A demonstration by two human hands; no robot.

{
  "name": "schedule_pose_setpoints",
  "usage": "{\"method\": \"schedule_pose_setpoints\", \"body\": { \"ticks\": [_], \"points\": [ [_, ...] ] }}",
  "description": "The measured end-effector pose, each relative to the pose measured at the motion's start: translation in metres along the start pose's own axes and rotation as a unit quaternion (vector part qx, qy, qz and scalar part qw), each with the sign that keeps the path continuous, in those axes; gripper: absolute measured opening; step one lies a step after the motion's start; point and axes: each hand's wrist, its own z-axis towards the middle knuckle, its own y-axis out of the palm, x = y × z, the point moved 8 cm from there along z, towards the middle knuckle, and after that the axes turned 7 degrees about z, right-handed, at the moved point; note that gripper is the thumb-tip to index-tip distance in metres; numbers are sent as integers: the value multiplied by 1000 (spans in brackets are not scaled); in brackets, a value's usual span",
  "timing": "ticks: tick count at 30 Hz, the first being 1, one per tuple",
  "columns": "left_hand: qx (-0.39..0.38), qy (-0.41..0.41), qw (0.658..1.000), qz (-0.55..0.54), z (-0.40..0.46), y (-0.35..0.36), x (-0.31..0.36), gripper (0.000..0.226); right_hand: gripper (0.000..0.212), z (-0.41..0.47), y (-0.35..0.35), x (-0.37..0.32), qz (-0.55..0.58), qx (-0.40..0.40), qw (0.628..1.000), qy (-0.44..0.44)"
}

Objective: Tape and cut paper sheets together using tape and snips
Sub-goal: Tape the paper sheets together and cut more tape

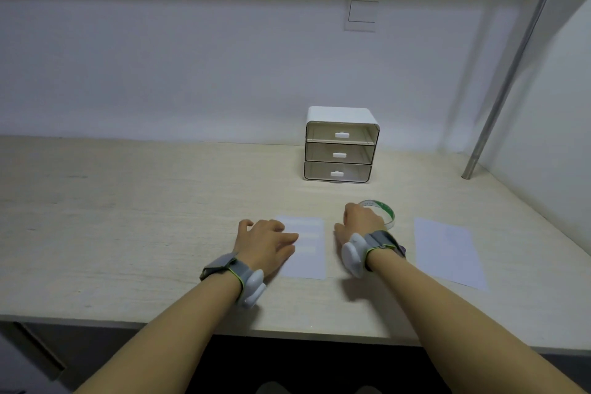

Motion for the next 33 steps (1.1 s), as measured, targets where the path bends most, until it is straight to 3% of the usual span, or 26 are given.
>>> {"method": "schedule_pose_setpoints", "body": {
  "ticks": [3,7,11,22,30,33],
  "points": [
    [15,-23,999,-42,12,-7,0,28,20,11,-22,29,12,-4,1000,13],
    [21,-52,990,-127,39,-12,24,31,39,22,-28,59,-58,-68,996,-1],
    [-4,-62,984,-167,67,-8,63,38,30,27,-19,65,-83,-86,992,-28],
    [-10,-58,985,-161,99,5,107,27,21,36,-27,67,-41,-27,995,-84],
    [-17,-43,997,-65,94,-2,115,17,23,41,-29,52,-86,33,990,-111],
    [-28,-51,994,-91,93,0,113,20,25,40,-28,49,-99,69,986,-119]
  ]
}}
